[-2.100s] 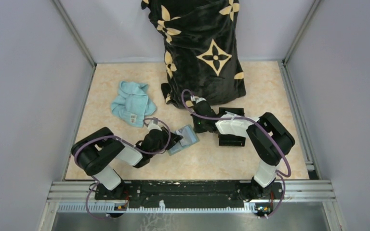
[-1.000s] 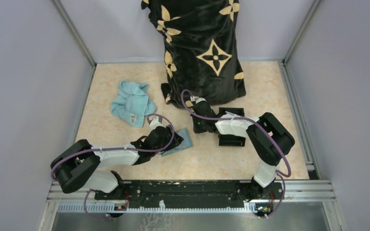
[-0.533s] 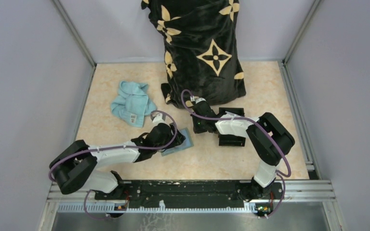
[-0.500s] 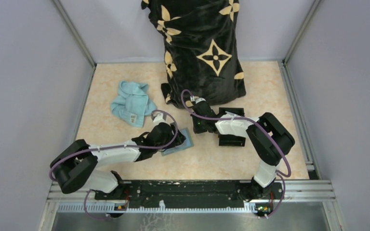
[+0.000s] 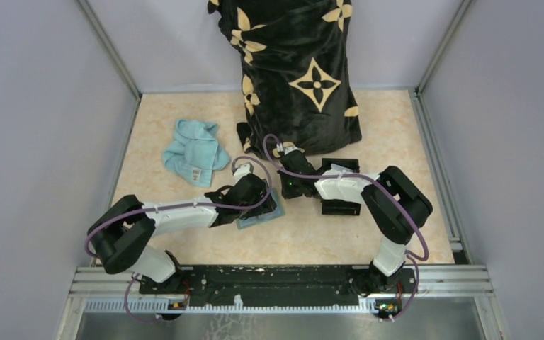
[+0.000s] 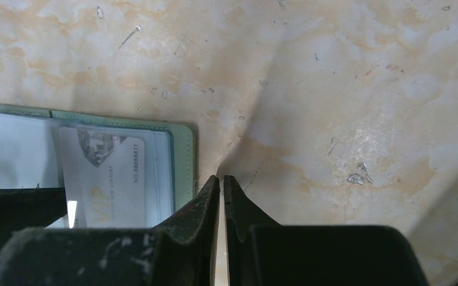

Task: Put the credit cards into the card holder
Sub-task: Insert the credit card into the card holder.

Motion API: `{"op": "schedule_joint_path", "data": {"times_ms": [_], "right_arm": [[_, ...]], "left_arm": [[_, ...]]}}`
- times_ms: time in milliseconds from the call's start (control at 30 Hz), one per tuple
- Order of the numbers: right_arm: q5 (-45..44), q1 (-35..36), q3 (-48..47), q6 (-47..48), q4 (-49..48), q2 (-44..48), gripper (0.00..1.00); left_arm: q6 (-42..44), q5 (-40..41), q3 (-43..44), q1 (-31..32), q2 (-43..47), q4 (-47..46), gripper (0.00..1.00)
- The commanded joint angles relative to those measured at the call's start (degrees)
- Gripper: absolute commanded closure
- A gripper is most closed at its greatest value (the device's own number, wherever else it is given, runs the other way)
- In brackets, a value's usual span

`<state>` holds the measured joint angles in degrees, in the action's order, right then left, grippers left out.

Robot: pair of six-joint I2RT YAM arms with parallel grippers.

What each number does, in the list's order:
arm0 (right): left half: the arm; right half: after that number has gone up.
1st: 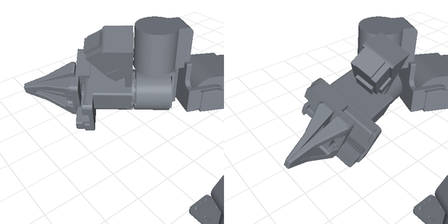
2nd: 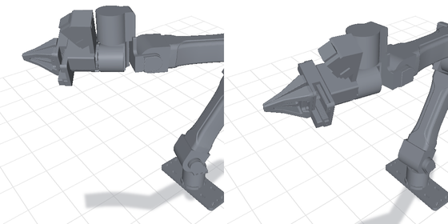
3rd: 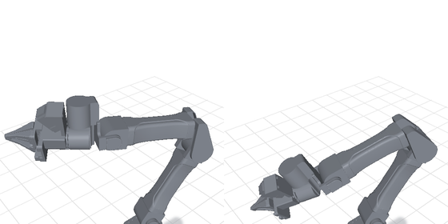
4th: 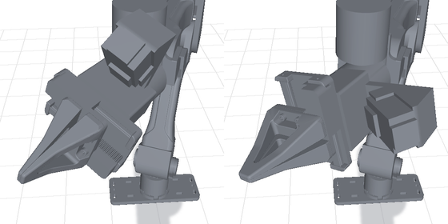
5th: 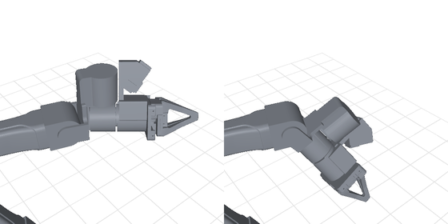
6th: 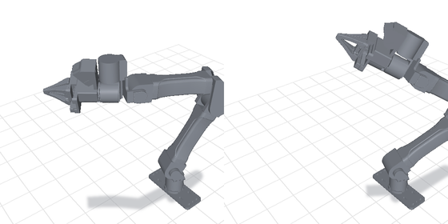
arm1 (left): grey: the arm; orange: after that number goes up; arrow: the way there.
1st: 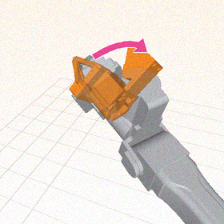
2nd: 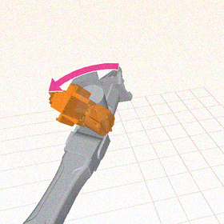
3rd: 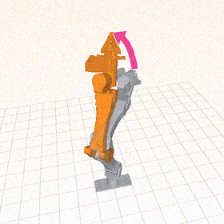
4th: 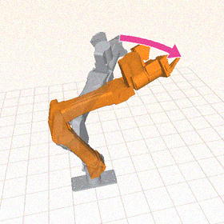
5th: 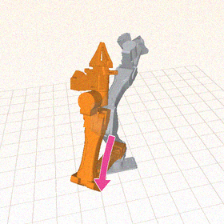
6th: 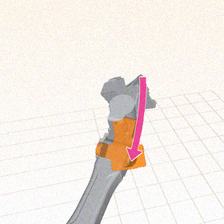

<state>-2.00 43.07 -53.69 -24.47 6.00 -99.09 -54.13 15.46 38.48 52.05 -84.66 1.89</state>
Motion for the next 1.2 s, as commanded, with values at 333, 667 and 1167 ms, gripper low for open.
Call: {"op": "schedule_joint_path", "data": {"times_ms": [333,667,1167], "right_arm": [[0.5,1.7,-1.6,0.8,0.5,-0.9,0.93],[1.4,3.1,-2.7,0.3,0.8,-1.8,0.94],[0.5,4.9,-2.1,-0.8,1.0,-1.3,0.94]], "left_arm": [[5.0,-0.6,3.4,0.8,-1.1,6.7,0.16],[7.4,-5.7,3.7,1.1,-3.4,0.1,0.21],[6.3,-6.8,5.1,1.9,-6.8,-2.0,0.20]]}}
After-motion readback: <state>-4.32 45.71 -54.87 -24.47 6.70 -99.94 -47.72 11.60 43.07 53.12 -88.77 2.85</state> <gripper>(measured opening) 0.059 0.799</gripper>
